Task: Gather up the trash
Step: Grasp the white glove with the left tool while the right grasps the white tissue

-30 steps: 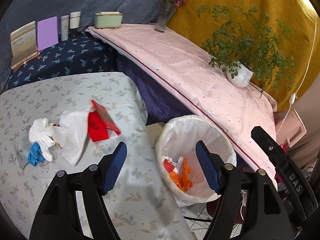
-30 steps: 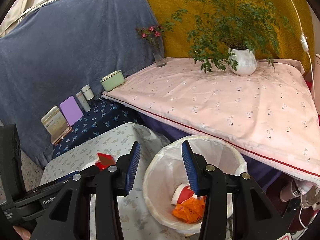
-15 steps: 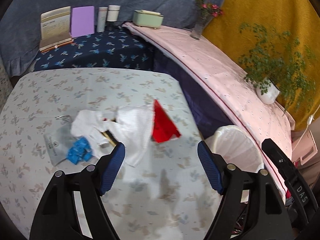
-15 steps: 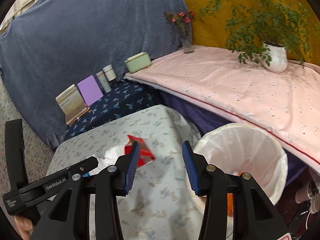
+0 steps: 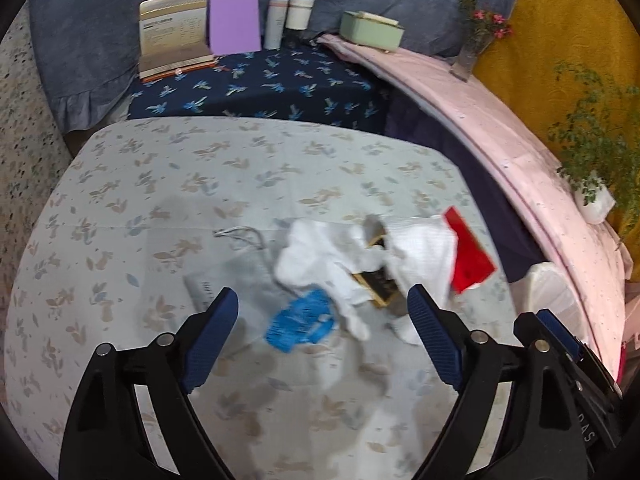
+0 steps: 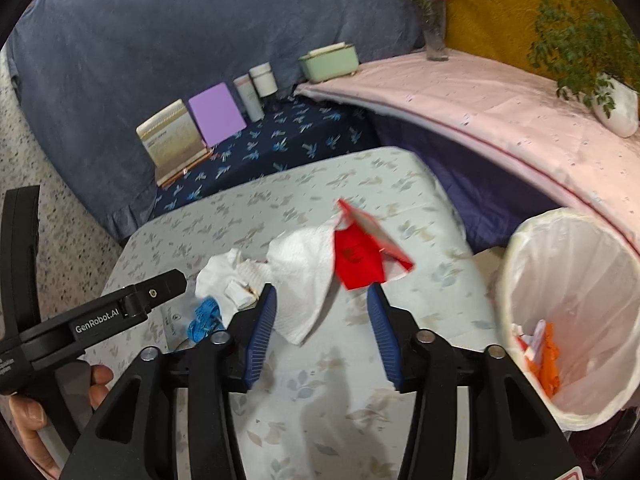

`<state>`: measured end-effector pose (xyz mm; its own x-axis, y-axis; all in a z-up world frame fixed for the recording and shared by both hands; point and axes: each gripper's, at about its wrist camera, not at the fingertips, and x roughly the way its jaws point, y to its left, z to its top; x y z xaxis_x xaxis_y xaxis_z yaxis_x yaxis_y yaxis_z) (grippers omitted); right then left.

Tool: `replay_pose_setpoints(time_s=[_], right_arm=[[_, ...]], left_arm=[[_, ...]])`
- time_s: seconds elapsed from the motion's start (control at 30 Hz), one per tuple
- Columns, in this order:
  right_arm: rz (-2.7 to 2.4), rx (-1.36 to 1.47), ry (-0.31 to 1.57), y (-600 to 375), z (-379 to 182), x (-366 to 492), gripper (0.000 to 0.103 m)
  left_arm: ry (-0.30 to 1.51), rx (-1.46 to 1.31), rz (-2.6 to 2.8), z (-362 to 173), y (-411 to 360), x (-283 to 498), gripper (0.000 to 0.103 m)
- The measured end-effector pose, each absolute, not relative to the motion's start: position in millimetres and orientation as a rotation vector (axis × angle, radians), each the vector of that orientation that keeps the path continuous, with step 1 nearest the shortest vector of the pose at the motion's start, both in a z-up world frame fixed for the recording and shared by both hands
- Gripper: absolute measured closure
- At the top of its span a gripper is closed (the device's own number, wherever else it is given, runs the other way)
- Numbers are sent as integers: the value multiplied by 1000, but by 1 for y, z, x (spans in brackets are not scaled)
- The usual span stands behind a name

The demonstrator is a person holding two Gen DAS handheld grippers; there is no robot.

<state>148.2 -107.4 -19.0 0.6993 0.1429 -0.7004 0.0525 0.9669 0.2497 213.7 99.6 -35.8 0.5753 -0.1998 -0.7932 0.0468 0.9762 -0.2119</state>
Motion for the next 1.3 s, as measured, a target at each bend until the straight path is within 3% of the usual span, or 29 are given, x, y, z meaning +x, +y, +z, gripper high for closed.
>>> replay_pose_setpoints(time_s=[0.47, 0.67, 0.9, 1.3], right_arm=[[95, 249, 908, -58, -74, 201, 54], [101, 243, 934, -55, -85, 215, 59], [114, 238, 962, -57, -93, 216, 97], [123, 254, 769, -80, -12, 196, 99]], left_arm=[[1013, -157, -187, -78, 122, 257, 23], [1055, -143, -247, -92, 108, 271, 45], [1064, -151, -271, -95, 104, 272, 88], [922, -177, -309, -21, 92, 248, 93]])
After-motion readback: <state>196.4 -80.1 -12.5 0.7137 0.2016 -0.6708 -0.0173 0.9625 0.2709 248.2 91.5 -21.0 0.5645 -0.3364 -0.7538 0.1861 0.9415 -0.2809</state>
